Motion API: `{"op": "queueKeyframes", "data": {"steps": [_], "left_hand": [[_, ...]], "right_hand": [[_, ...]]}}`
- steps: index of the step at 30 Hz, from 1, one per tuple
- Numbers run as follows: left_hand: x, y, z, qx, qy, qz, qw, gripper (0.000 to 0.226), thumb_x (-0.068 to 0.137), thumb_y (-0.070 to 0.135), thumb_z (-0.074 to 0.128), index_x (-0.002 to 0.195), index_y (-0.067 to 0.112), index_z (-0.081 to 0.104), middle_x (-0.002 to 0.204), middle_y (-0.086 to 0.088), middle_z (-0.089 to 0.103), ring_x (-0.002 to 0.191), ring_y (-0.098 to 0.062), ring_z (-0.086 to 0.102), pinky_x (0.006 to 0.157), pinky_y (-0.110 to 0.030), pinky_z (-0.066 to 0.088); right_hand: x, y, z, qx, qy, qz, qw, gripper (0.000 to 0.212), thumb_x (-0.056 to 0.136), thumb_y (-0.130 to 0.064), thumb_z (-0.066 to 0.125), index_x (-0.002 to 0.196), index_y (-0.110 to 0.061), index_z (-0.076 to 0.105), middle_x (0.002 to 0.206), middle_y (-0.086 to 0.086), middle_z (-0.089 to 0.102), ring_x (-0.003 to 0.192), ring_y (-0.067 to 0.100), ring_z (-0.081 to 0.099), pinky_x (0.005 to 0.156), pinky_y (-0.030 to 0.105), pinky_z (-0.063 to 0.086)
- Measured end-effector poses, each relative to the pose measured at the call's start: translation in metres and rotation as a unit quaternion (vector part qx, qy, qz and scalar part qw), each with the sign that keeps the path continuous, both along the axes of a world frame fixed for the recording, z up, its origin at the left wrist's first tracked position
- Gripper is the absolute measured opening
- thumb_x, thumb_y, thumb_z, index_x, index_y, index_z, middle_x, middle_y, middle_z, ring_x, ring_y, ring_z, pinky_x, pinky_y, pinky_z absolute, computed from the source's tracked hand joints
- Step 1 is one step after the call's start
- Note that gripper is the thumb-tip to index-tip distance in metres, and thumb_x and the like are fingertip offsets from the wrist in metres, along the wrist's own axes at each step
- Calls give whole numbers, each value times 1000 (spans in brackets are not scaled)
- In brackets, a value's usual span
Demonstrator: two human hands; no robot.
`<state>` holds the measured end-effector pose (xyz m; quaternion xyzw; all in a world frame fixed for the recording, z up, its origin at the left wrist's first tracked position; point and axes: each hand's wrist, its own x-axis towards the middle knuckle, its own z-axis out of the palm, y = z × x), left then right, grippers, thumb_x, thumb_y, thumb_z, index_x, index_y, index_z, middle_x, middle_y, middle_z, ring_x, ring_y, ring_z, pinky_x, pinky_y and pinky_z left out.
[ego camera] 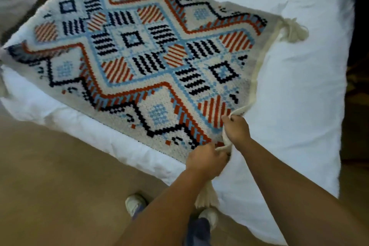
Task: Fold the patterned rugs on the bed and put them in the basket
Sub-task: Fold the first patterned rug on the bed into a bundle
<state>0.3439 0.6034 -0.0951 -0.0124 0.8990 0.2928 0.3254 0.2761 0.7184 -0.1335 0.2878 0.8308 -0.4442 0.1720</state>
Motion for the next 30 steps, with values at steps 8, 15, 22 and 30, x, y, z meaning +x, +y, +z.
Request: {"op": "queueKeyframes", "data": {"steps": [8,15,22,30], "left_hand": [[-53,-164,12,-2,89,12,996,35,99,38,27,94,12,50,85,-10,59,77,-29,54,64,-33,36],[-103,-322,21,-10,148,29,989,30,100,39,27,82,17,38,81,-12,59,72,-31,55,59,-37,38],[-164,-440,34,-64,196,84,975,28,100,36,28,81,18,37,65,3,40,63,-22,44,55,-33,32],[-236,-565,26,-102,188,152,965,28,100,35,29,80,18,39,72,0,46,66,-20,44,57,-32,31]], "right_hand": [[-62,-137,33,18,26,20,999,30,93,-30,46,70,-11,52,70,5,49,72,25,49,68,31,35],[-136,-273,61,42,52,38,997,41,96,-28,44,58,-17,34,59,4,34,52,19,35,47,31,24],[-197,-394,72,-1,69,78,995,35,97,-29,42,63,-19,39,62,4,39,51,18,36,47,29,27],[-285,-522,64,-19,54,133,989,25,98,-28,40,79,-13,44,65,2,39,51,15,36,44,27,27]]}}
